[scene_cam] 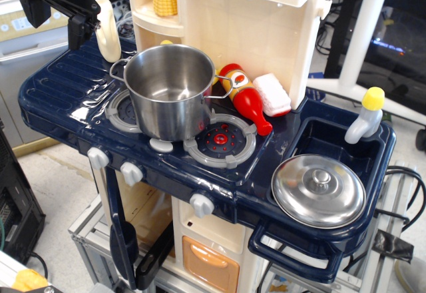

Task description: Put lid on pot or pan

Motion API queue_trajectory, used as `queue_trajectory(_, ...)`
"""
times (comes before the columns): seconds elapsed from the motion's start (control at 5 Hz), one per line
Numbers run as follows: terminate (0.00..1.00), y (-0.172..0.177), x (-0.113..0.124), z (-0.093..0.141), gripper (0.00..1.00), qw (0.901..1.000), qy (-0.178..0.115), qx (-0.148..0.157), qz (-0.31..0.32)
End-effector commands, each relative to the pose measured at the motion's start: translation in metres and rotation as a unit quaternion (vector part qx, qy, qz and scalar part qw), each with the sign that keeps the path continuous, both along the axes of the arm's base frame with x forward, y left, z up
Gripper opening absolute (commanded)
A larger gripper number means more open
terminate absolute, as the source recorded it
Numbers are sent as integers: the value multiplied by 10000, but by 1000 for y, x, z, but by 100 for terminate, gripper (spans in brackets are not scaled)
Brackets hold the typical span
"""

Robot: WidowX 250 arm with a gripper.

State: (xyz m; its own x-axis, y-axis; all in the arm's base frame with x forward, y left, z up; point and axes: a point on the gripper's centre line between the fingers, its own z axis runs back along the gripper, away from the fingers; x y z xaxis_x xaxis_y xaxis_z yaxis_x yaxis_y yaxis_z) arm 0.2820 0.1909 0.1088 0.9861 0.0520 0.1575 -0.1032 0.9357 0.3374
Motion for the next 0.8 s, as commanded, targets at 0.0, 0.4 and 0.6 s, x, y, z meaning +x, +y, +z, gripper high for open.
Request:
queue_trajectory(0.0, 0, 0, 0, 0, 100, 10000, 0, 0, 0)
queue_trajectory(0.4, 0, -102, -26, 60, 100, 9987, -73, 446, 246)
queue_trajectory(0.6, 0, -149, -23, 70, 100, 9989, 276, -21, 366)
